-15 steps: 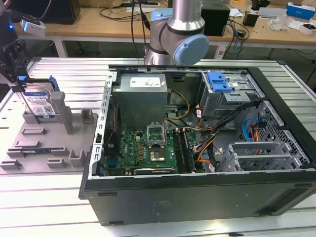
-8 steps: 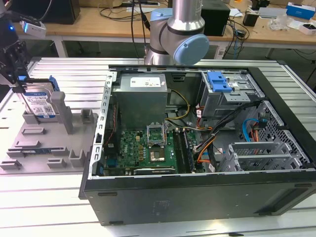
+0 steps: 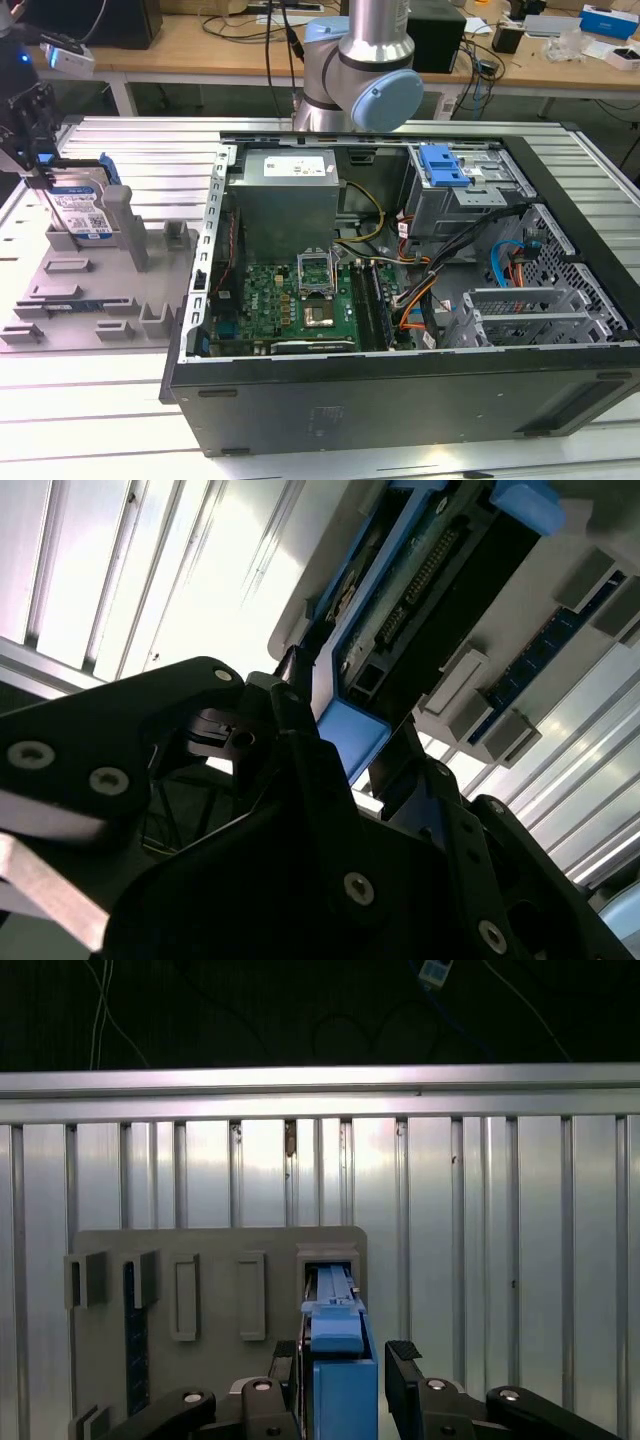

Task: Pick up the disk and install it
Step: 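Pick up the disk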

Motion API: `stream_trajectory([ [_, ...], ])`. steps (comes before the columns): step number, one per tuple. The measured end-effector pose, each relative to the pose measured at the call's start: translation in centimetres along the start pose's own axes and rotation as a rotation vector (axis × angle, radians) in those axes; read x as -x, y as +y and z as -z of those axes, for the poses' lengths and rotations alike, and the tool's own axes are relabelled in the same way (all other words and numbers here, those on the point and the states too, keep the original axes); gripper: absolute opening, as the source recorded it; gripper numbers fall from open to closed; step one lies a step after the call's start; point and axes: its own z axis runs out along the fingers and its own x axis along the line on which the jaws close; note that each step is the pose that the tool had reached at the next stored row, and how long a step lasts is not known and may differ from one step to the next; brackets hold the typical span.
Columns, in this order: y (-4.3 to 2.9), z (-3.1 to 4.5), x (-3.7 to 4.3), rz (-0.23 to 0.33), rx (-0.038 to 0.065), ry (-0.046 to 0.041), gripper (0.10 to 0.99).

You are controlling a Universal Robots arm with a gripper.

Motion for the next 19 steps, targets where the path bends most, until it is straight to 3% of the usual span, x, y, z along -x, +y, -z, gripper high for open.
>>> stream_trajectory([
  [16, 0.14, -0.33, 0.0, 0.0, 0.0, -0.0001, 0.482],
  [18, 0.15, -0.33, 0.0, 0.0, 0.0, 0.0, 0.463],
  [19, 0.15, -0.34, -0.01, 0.0, 0.0, 0.0, 0.392],
])
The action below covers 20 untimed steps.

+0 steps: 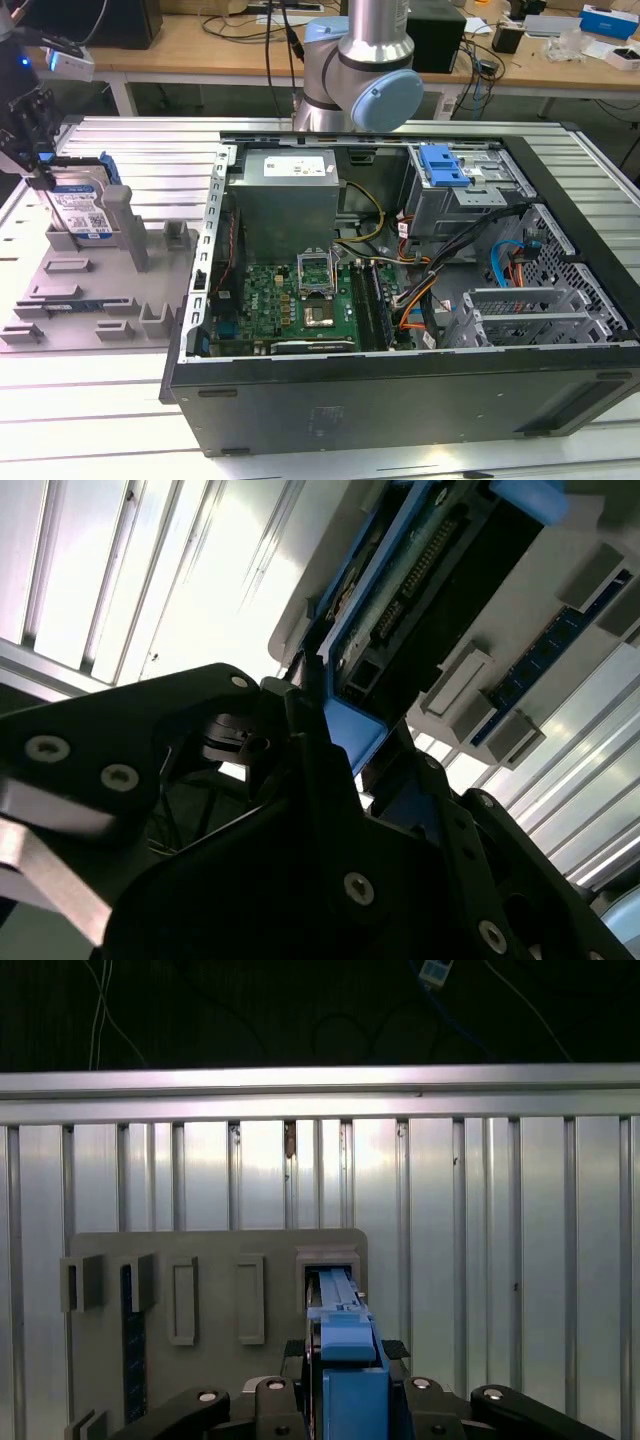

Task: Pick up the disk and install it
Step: 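Pick up the disk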

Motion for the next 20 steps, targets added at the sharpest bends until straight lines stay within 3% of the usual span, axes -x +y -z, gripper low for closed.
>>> stream_trajectory([
  [20, -0.01, -0.3, -0.2, 0.0, 0.0, -0.0001, 0.392],
])
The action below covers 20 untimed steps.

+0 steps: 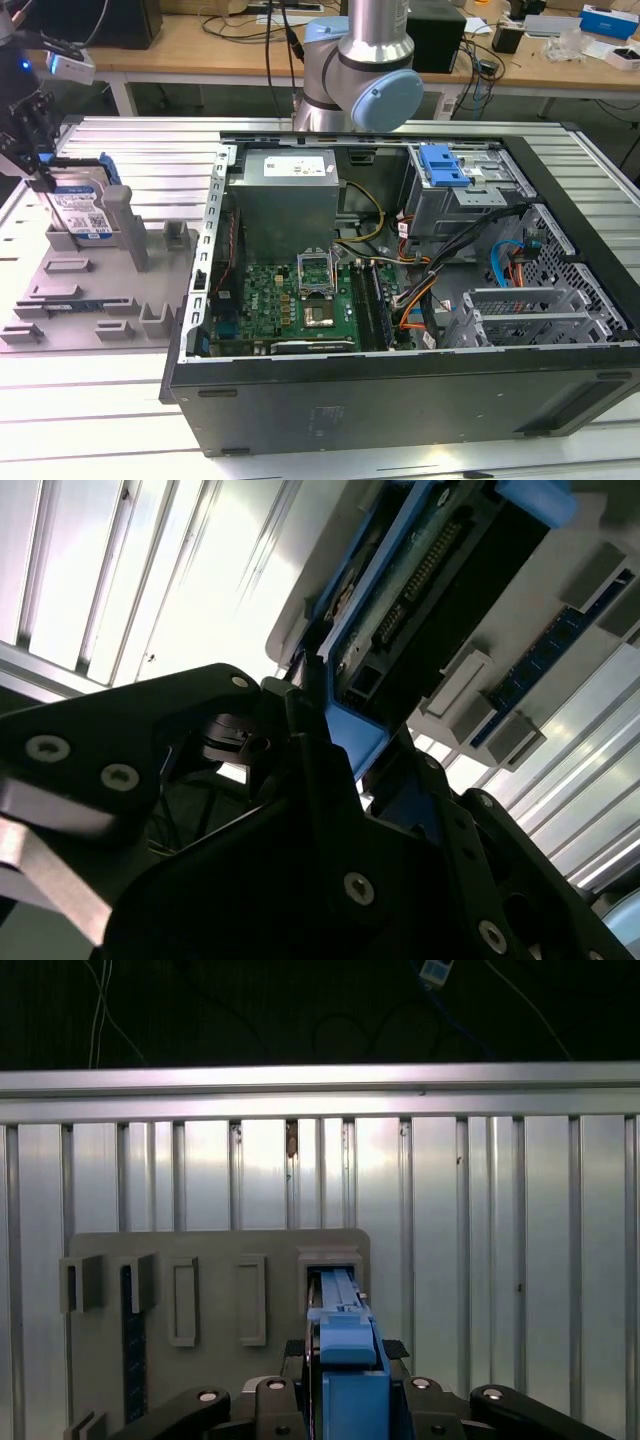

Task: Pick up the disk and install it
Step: 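Pick up the disk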

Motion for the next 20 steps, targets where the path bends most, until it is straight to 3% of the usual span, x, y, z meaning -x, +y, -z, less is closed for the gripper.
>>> stream_trajectory([
  [20, 0.0, -0.07, -0.22, 0.0, 0.0, -0.0001, 0.369],
])
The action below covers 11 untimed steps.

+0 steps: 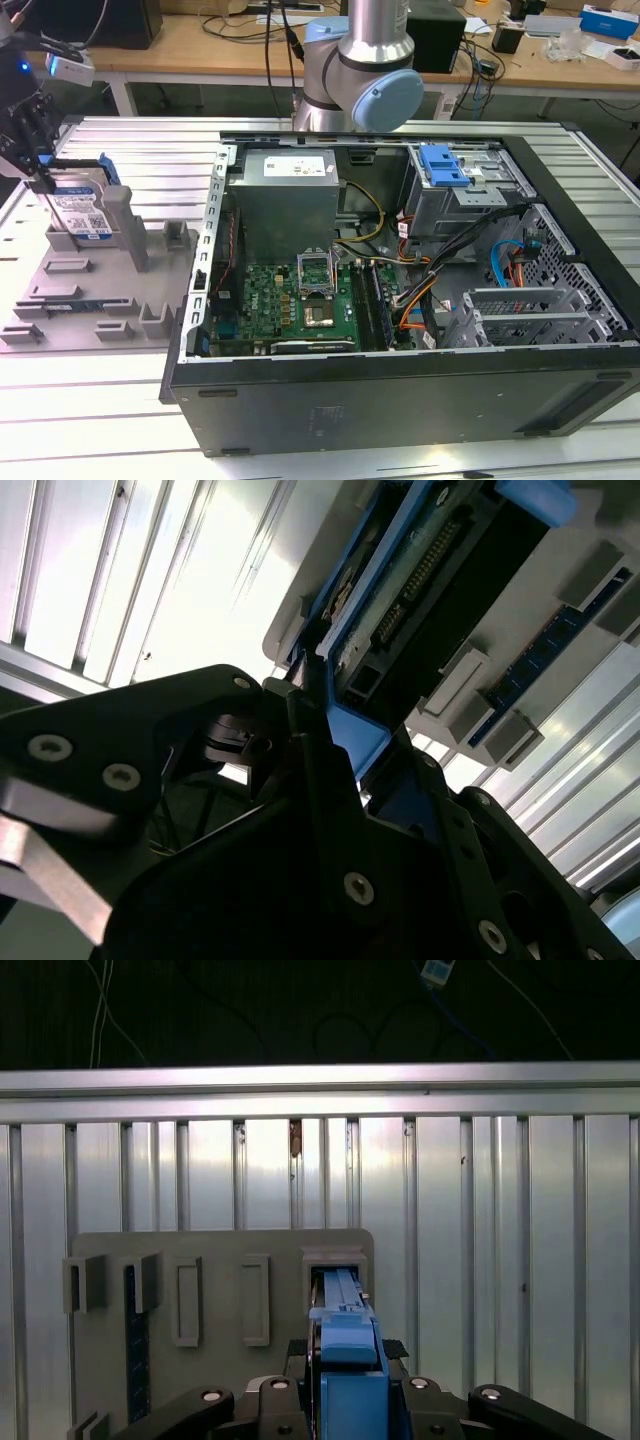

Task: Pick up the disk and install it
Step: 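Pick up the disk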

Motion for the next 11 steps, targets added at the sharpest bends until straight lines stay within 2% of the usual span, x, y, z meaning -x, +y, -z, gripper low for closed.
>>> stream_trajectory([
  [5, 0.01, 0.38, -0.01, 0.0, 0.0, 0.0001, 0.369],
  [11, 0.01, 1.3, -0.03, 0.0, 0.0, 0.0001, 0.369],
])
